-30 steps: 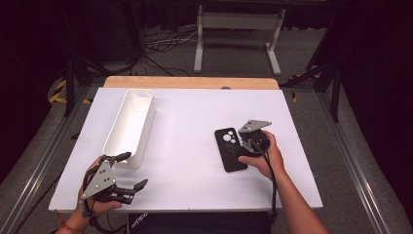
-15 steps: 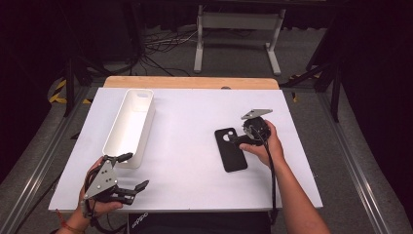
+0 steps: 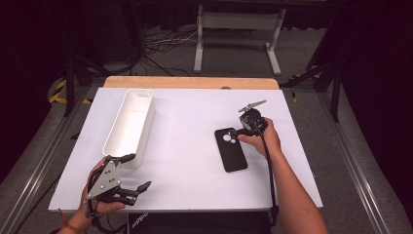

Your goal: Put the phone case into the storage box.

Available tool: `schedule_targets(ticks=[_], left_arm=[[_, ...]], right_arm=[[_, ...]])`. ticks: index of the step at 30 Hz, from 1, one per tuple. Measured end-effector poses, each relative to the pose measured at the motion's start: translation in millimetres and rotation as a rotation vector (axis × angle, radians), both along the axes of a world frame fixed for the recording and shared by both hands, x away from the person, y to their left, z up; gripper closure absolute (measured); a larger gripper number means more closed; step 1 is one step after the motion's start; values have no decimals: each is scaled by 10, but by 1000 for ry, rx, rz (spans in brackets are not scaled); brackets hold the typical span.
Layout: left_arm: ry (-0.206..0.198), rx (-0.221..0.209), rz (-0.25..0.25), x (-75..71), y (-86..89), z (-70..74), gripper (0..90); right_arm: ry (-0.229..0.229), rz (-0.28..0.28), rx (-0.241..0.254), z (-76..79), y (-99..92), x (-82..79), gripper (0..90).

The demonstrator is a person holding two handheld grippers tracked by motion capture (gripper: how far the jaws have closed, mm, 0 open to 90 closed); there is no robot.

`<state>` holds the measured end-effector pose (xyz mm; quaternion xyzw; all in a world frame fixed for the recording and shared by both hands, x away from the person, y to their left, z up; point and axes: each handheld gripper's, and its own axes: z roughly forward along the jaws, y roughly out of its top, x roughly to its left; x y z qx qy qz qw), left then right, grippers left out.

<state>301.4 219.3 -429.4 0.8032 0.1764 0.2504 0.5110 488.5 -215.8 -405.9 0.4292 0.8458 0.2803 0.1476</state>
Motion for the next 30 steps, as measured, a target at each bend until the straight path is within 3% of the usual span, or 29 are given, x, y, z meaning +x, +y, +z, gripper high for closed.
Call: schedule_targets(ticks=[4, 6, 15, 23, 30], left_arm=[[2, -7, 1, -1, 2, -4, 66], [10, -5, -2, -7, 6, -4, 66], [8, 0, -5, 0, 12, -7, 67], [8, 9, -7, -2, 16, -12, 67], [8, 21, -3, 10, 13, -15, 67]], right_arm=[[26, -3, -7, -39, 19, 58, 381], [58, -24, 12, -63, 21, 137, 405], [124, -53, -9, -168, 28, 302, 489], [141, -63, -13, -235, 51, 361, 585], [123, -55, -37, -241, 68, 363, 639]])
